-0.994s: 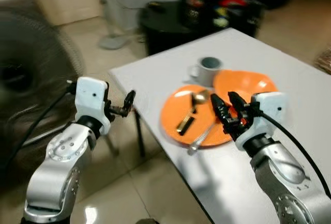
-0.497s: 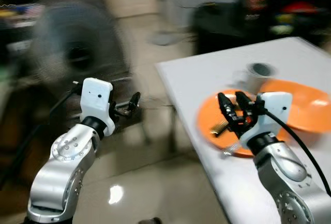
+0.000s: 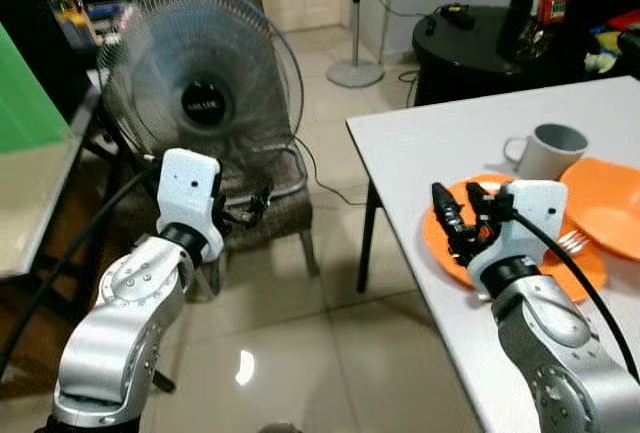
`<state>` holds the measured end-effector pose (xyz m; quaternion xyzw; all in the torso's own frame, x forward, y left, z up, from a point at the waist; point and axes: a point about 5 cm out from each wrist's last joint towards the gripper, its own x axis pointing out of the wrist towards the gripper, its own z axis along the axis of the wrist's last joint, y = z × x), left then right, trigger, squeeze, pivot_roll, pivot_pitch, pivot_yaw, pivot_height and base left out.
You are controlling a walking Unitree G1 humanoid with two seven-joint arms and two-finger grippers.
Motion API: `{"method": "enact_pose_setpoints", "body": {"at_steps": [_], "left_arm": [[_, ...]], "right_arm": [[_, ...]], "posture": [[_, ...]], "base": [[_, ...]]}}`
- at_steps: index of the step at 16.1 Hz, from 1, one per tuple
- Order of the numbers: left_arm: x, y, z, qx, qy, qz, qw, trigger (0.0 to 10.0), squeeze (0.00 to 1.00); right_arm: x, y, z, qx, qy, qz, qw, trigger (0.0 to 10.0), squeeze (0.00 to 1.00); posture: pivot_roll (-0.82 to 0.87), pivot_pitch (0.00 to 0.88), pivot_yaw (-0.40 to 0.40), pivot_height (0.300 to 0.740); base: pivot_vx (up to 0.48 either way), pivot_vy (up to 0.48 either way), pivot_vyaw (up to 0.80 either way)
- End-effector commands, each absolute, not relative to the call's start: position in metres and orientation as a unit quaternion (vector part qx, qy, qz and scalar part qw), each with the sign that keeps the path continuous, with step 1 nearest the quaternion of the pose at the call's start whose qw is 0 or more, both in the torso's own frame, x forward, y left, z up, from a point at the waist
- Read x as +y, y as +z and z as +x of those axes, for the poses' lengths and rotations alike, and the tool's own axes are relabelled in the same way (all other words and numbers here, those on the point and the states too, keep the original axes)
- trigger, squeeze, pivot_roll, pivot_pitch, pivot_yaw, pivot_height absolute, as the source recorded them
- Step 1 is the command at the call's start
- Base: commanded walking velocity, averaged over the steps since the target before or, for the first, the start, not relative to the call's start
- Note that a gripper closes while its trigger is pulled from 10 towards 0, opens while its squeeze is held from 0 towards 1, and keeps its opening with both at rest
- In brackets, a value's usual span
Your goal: Setting the table
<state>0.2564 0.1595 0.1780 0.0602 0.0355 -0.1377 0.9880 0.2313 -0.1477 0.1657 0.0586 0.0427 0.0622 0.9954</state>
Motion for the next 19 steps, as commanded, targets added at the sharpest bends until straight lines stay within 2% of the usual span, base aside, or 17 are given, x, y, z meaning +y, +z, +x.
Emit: {"method": "enact_pose_setpoints", "body": {"at_steps": [1,5,19], "left_arm": [[0.1646,0.1784,0.258,0.038,-0.126,0.067,0.989,10.0,0.22],[0.1633,0.1775,0.2588,0.038,-0.133,0.069,0.988,10.0,0.21],[0.1646,0.1782,0.2641,0.037,-0.13,0.066,0.989,10.0,0.22]], "right_arm": [[-0.144,0.1626,0.2316,0.051,0.064,0.058,0.995,10.0,0.0],[-0.1486,0.1598,0.2326,0.056,0.051,0.059,0.995,10.0,0.0],[-0.1426,0.1621,0.2396,0.053,0.086,0.064,0.993,10.0,0.0]], "posture": [[0.06,0.0,0.067,0.74],[0.06,0.0,0.063,0.74],[0.07,0.0,0.043,0.74]], "base": [[0.0,0.326,0.0],[0.0,0.321,0.0],[0.0,0.305,0.0]]}}
